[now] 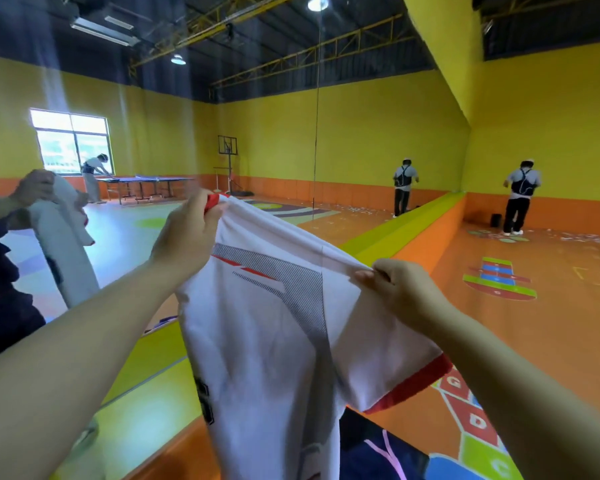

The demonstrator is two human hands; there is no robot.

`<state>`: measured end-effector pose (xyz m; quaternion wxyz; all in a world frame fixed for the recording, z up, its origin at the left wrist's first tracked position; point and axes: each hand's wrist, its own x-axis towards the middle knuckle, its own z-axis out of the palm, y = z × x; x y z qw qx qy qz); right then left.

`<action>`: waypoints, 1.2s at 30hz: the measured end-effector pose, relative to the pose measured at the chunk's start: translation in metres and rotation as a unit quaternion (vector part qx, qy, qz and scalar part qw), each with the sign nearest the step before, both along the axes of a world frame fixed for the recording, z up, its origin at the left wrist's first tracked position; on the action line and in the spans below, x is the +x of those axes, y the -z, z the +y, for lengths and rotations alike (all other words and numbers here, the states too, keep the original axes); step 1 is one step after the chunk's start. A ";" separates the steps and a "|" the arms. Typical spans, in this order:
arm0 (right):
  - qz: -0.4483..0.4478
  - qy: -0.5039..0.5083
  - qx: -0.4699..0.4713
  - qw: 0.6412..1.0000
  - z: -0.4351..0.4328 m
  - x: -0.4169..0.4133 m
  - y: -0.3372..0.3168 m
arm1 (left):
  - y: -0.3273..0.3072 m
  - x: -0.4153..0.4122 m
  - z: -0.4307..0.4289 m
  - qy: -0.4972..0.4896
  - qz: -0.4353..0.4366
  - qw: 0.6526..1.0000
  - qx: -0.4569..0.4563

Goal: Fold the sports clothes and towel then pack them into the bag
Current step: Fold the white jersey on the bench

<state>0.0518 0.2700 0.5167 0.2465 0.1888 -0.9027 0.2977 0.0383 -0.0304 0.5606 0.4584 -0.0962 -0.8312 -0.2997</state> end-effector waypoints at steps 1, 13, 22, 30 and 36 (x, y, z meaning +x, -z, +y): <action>-0.012 -0.008 -0.002 1.000 0.005 0.002 0.001 | 0.000 0.000 0.000 0.021 -0.017 1.000 0.000; -0.144 -0.166 -0.119 0.968 0.062 0.015 -0.025 | -0.029 -0.025 0.015 0.143 -0.110 0.983 -0.007; -0.141 0.035 0.093 0.985 0.106 -0.121 0.014 | 0.006 -0.143 0.067 0.134 -0.141 0.979 -0.056; 0.028 0.206 0.015 0.978 0.158 -0.237 -0.022 | -0.055 -0.255 0.149 0.140 -0.031 0.990 0.003; 0.092 0.210 -0.041 0.973 0.198 -0.252 -0.059 | -0.087 -0.279 0.174 0.192 -0.004 0.980 0.048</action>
